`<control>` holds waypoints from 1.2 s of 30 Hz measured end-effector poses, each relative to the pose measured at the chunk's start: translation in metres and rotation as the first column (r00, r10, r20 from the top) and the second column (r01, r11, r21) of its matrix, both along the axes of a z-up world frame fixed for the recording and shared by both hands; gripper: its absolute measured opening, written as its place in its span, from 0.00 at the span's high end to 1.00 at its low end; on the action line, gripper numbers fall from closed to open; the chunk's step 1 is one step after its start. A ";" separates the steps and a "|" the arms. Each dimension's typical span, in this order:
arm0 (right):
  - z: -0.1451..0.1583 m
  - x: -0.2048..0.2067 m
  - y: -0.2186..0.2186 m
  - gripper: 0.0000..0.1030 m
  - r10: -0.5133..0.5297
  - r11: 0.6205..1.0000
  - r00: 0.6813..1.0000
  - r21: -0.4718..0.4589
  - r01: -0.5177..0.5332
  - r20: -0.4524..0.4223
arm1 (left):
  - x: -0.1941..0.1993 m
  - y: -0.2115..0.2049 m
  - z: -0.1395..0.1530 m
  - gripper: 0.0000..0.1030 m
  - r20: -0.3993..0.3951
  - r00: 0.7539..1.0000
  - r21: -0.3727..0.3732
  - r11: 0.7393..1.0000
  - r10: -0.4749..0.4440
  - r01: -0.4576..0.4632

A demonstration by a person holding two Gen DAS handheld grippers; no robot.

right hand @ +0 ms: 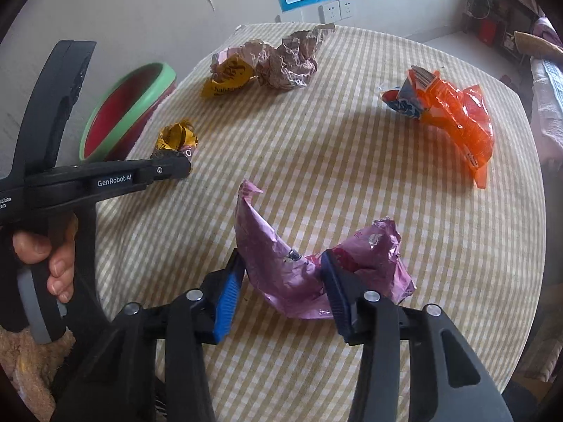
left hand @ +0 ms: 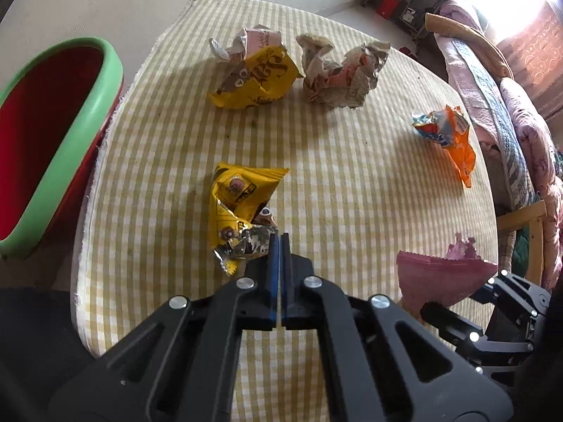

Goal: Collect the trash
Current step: 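Lift and carry the pink plastic bag and yellow wrapper over the bin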

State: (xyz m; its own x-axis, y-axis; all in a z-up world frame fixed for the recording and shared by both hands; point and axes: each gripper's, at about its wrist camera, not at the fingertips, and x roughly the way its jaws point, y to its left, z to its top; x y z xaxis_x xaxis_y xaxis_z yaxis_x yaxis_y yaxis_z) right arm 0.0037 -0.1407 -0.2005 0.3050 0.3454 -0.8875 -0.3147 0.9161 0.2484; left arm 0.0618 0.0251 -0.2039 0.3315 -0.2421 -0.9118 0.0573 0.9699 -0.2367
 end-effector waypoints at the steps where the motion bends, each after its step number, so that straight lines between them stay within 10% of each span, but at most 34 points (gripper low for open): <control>1: 0.002 -0.001 -0.001 0.68 -0.001 1.000 1.000 0.012 0.001 0.005 | -0.001 0.002 0.004 1.00 0.015 1.000 -0.004 1.000 0.007 -0.007; 19: 0.040 -0.003 -0.005 0.74 -0.068 0.988 0.995 0.142 0.058 0.066 | -0.019 0.029 0.050 0.98 0.129 0.988 -0.092 0.993 0.089 -0.078; 23: 0.034 -0.003 -0.005 0.74 -0.067 0.987 0.997 0.150 0.060 0.046 | -0.015 0.041 0.049 0.54 0.145 0.980 -0.064 0.990 0.137 -0.129; 27: 0.031 -0.004 -0.002 0.74 -0.060 0.986 0.998 0.155 0.054 0.034 | -0.003 0.039 0.031 0.44 0.112 0.987 -0.010 0.993 0.118 -0.117; 31: 0.029 -0.006 0.002 0.73 -0.051 0.987 0.998 0.155 0.047 0.024 | 0.013 0.041 0.005 0.44 0.061 0.987 0.009 0.988 0.150 -0.151; 36: 0.027 -0.006 0.001 0.73 -0.053 0.986 0.998 0.157 0.050 0.017 | 0.017 0.040 -0.007 0.67 0.040 0.990 0.029 0.990 0.135 -0.137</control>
State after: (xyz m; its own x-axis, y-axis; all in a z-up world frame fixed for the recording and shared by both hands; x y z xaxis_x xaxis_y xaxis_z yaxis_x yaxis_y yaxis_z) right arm -0.0025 -0.1395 -0.1733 0.3435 0.4626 -0.8173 -0.2748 0.8817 0.3835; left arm 0.0790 0.0647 -0.2112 0.3940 -0.1636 -0.9044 -0.0672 0.9763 -0.2059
